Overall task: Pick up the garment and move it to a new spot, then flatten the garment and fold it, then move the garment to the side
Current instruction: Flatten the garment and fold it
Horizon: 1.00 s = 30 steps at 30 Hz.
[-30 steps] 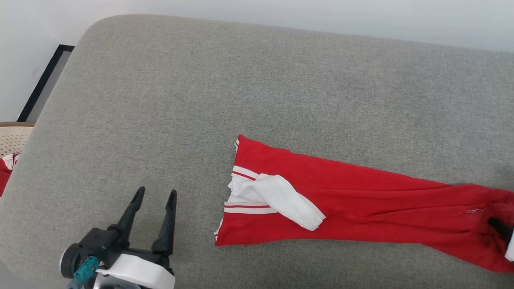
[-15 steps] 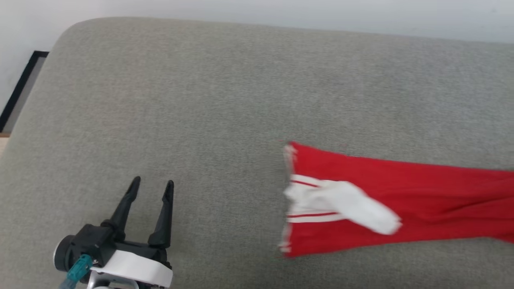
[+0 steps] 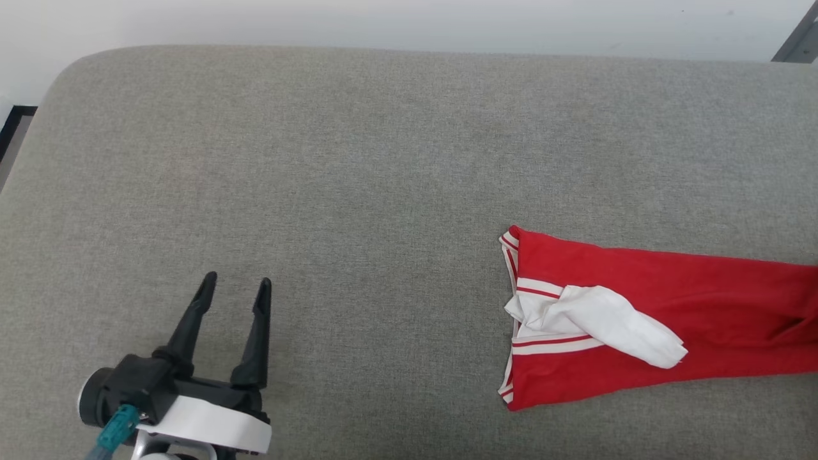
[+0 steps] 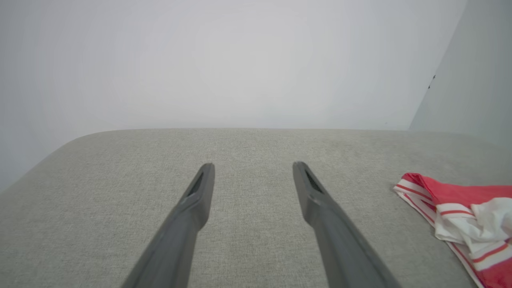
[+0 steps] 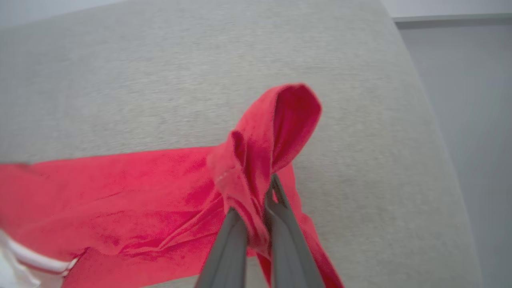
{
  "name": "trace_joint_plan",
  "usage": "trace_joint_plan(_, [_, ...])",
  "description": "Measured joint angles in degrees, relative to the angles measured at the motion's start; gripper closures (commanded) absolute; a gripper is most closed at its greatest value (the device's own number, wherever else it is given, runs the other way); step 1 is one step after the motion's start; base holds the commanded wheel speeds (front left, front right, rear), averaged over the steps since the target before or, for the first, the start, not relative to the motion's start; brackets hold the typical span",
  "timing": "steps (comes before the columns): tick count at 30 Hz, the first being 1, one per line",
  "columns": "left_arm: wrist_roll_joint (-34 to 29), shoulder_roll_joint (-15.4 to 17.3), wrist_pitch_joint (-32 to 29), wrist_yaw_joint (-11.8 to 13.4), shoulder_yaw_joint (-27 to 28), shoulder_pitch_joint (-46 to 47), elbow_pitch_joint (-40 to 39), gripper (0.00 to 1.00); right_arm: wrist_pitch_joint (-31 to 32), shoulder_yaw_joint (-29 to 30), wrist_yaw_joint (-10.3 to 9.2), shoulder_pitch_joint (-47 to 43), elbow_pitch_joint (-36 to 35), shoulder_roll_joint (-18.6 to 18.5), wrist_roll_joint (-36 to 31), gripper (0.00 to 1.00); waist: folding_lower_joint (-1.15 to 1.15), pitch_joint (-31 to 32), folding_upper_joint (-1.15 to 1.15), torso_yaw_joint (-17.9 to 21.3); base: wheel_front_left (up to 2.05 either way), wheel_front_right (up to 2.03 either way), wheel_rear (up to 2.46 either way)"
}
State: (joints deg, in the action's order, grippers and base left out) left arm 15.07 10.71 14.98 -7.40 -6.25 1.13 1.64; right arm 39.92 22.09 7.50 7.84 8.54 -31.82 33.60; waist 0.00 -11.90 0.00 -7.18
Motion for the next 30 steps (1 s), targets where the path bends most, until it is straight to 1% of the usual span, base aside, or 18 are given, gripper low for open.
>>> trace_joint_plan(6, [0.0,-0.4,0.0,0.0,-0.8,0.0,0.6,0.00,3.5,-12.3,-0.01,-2.7,-13.0,3.2,1.7,1.00,0.00,0.1,0.00,-0.5,0.00,0.00,0.00])
trace_joint_plan(9, [0.1,-0.8,0.0,0.0,-0.9,0.0,0.9,0.00,5.6,-18.8,-0.01,-3.1,-18.5,4.2,2.4,1.00,0.00,-0.1,0.00,-0.9,0.00,0.00,0.00])
trace_joint_plan(13, [1.2,-1.3,0.0,0.0,-1.6,0.1,1.2,0.00,6.8,-27.2,-0.01,-2.1,-22.4,5.2,2.0,1.00,0.00,-0.4,0.00,-1.7,0.00,0.00,0.00])
trace_joint_plan(14, [1.3,-1.7,0.0,0.0,-2.1,0.5,1.4,0.00,7.1,-31.3,-0.01,-1.0,-23.0,5.7,1.6,1.00,0.00,-0.7,0.00,-2.3,0.00,0.00,0.00])
trace_joint_plan(16, [1.6,-2.0,0.0,0.0,-2.5,1.1,1.4,0.00,7.4,-34.9,-0.01,0.5,-22.8,6.2,1.6,1.00,0.00,-1.1,0.00,-2.8,0.00,0.00,0.00])
trace_joint_plan(19, [1.8,-2.6,0.0,0.0,-3.2,1.8,1.9,0.00,6.8,-38.0,-0.01,3.2,-21.2,6.6,1.1,1.00,0.00,-1.8,0.00,-3.7,0.00,0.00,0.00])
trace_joint_plan(24, [2.3,-3.4,0.0,0.0,-3.8,2.9,2.6,0.00,3.9,-39.6,-0.01,6.4,-17.4,7.0,-1.3,1.00,0.00,-2.8,0.00,-5.4,0.00,0.00,0.00])
trace_joint_plan(30, [2.5,-4.4,0.0,0.0,-4.4,3.6,3.2,0.00,1.5,-41.5,-0.01,6.5,-11.5,7.4,-3.0,1.00,0.00,-3.6,0.00,-6.9,0.00,0.00,0.00])
